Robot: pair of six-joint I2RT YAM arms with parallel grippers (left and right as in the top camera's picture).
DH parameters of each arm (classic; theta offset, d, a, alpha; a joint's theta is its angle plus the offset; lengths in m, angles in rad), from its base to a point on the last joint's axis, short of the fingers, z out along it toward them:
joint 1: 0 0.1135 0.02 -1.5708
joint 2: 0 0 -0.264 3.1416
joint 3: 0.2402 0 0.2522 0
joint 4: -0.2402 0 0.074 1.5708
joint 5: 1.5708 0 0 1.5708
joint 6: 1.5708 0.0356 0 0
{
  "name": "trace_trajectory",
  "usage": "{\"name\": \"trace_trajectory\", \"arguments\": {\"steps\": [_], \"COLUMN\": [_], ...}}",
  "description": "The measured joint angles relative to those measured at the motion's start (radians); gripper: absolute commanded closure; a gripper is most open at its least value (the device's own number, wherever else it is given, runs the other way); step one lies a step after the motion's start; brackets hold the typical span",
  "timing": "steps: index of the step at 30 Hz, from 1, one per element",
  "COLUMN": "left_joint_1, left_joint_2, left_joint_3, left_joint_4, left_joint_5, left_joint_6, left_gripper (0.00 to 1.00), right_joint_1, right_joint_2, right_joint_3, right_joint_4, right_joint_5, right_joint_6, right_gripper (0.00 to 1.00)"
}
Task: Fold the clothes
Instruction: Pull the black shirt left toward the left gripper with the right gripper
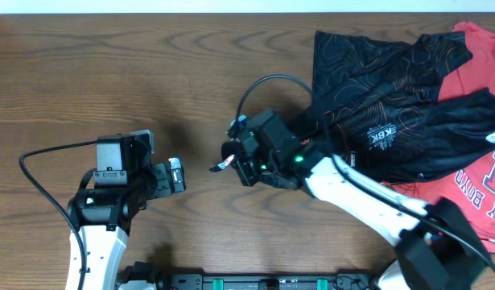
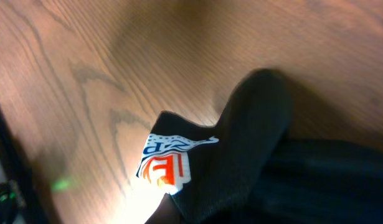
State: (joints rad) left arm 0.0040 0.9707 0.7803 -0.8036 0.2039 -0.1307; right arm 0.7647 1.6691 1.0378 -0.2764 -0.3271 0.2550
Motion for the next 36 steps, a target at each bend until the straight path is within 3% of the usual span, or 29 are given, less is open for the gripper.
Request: {"name": "trace_trajectory", "arguments": {"steps": [1,2,4,6,7,12,20,28,36], "left_joint_1": [0.0,0.0,0.0,0.0,0.0,0.0,-0.034,-0.229,-0.358], "left_joint_2": [0.0,0.0,0.0,0.0,0.0,0.0,0.05,0.269,0.549], "left_joint_3": [0.0,0.0,0.0,0.0,0.0,0.0,-0.015,-0.02,-0.021], "left_joint_4": [0.003,0.005,0.009,0.01,0.011,0.043,0.144,0.259,0.397], "left_joint_5": [0.0,0.0,0.0,0.003,0.008,0.101,0.239,0.269,0.273], "left_joint_6": [0.0,0.0,0.0,0.0,0.0,-0.012,-0.169,-0.302,-0.409], "left_gripper": [0.02,0.02,0.02,0.02,0.02,0.02,0.02,0.02,0.02], "right_joint_1": [0.008,0.011,0.011,0.006,-0.004,-0.138,-0.46,-0.685,-0.768], "right_joint_2": [0.015,0.023,0.026,0.02,0.014,-0.075,-0.269,-0.283,-0.283], "right_joint_3": [0.0,0.0,0.0,0.0,0.0,0.0,0.004,0.003,0.003], "right_joint_4": [0.015,0.019,0.019,0.015,0.005,-0.089,-0.344,-0.544,-0.614], "right_joint_5": [0.006,0.01,0.021,0.035,0.039,0.07,0.146,0.171,0.171], "right_joint_6": [0.007,0.017,0.021,0.023,0.02,0.018,0.026,0.027,0.027], "right_gripper": [0.87,0.7,0.52,0.09,0.01,0.01,0.01,0.01,0.01]}}
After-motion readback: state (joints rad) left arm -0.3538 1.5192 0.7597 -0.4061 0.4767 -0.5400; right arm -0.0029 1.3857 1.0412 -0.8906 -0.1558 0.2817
